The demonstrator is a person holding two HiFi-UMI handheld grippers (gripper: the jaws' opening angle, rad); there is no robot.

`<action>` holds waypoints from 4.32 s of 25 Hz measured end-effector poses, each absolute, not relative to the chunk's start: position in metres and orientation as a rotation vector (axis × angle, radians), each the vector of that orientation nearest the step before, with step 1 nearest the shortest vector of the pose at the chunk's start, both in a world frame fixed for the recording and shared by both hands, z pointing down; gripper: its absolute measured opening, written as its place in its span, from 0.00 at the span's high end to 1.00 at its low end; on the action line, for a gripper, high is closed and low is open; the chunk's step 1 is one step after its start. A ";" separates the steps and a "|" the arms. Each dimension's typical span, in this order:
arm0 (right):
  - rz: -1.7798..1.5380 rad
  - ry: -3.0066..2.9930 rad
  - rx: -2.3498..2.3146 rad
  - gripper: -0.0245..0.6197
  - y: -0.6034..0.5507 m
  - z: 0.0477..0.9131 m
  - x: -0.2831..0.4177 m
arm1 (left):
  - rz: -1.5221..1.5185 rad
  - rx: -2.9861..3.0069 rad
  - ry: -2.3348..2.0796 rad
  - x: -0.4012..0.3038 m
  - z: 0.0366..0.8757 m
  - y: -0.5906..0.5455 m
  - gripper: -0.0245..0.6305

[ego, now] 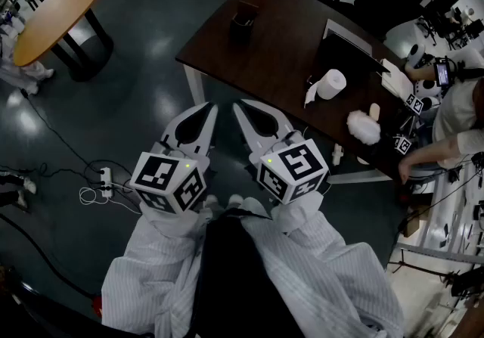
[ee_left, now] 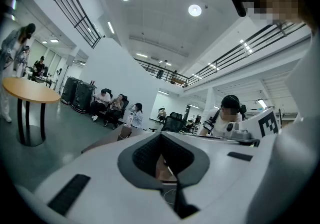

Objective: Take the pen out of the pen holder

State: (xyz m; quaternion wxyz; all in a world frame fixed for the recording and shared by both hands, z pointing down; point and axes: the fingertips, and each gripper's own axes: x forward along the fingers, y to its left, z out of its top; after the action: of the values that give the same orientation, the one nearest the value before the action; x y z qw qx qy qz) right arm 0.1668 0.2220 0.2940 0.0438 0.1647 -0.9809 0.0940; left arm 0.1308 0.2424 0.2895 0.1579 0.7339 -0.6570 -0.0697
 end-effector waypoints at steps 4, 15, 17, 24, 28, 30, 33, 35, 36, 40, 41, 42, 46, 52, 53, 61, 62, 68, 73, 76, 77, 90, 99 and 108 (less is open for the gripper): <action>0.285 -2.999 0.504 0.96 0.225 0.292 0.166 | -0.197 2.100 -1.882 0.130 0.287 0.244 0.96; 0.307 -3.006 0.507 0.96 0.226 0.295 0.174 | -0.208 2.071 -1.899 0.133 0.291 0.245 0.96; 0.308 -3.007 0.495 0.96 0.227 0.296 0.177 | -0.208 2.065 -1.902 0.137 0.294 0.245 0.96; 0.345 -3.001 0.464 0.96 0.218 0.308 0.180 | -0.188 2.015 -1.934 0.139 0.308 0.242 0.96; 0.358 -2.983 0.443 0.96 0.207 0.316 0.166 | -0.189 1.986 -1.942 0.124 0.315 0.233 0.96; 0.359 -2.976 0.447 0.96 0.197 0.320 0.151 | -0.189 1.983 -1.941 0.109 0.318 0.224 0.96; 0.376 -2.974 0.455 0.96 0.179 0.326 0.119 | -0.184 1.990 -1.930 0.075 0.324 0.205 0.96; 0.388 -2.973 0.487 0.96 0.162 0.330 0.095 | -0.174 2.013 -1.905 0.049 0.328 0.187 0.96; 0.391 -2.968 0.513 0.96 0.151 0.332 0.082 | -0.166 2.026 -1.890 0.034 0.330 0.176 0.96; 0.428 -2.948 0.621 0.96 0.106 0.334 0.019 | -0.115 2.085 -1.830 -0.033 0.327 0.132 0.96; 0.435 -2.943 0.655 0.96 0.095 0.333 0.004 | -0.098 2.103 -1.811 -0.049 0.326 0.121 0.96; 0.442 -2.937 0.692 0.96 0.084 0.332 -0.009 | -0.080 2.122 -1.790 -0.064 0.324 0.110 0.96; 0.479 -2.898 0.839 0.96 0.045 0.335 -0.049 | -0.019 2.186 -1.692 -0.108 0.329 0.070 0.96; 0.540 -2.795 1.020 0.96 -0.008 0.364 -0.060 | 0.020 2.201 -1.540 -0.127 0.363 0.017 0.96; 0.548 -2.775 1.050 0.96 -0.017 0.370 -0.056 | 0.031 2.203 -1.516 -0.124 0.371 0.008 0.96; 0.585 -2.686 1.179 0.96 -0.103 0.402 -0.016 | 0.075 2.235 -1.432 -0.101 0.394 -0.088 0.96; 0.596 -2.682 1.170 0.96 -0.114 0.403 -0.012 | 0.076 2.244 -1.431 -0.098 0.391 -0.103 0.96; 0.584 -2.678 1.165 0.96 -0.180 0.401 0.005 | 0.080 2.305 -1.423 -0.073 0.377 -0.179 0.96; 0.592 -2.647 1.220 0.96 -0.211 0.399 0.019 | 0.127 2.332 -1.379 -0.062 0.378 -0.218 0.96; 0.599 -2.615 1.261 0.96 -0.220 0.401 0.025 | 0.144 2.348 -1.333 -0.055 0.379 -0.231 0.96; 0.604 -2.603 1.275 0.96 -0.221 0.403 0.026 | 0.154 2.353 -1.317 -0.054 0.381 -0.233 0.96; 0.655 -2.463 1.375 0.96 -0.238 0.440 0.029 | 0.177 2.336 -1.202 -0.052 0.415 -0.237 0.96; 0.765 -2.383 1.313 0.94 -0.254 0.492 0.023 | 0.196 2.301 -1.183 -0.056 0.434 -0.229 0.96; 0.848 -2.313 1.305 0.79 -0.273 0.532 0.017 | 0.219 2.229 -1.226 -0.072 0.455 -0.224 0.96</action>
State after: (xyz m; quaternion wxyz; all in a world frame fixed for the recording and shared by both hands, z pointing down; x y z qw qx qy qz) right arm 0.0166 -0.2732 0.5320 0.1757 0.4609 -0.8168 0.2994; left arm -0.0723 -0.2242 0.4553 0.2901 0.8354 -0.4596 0.0819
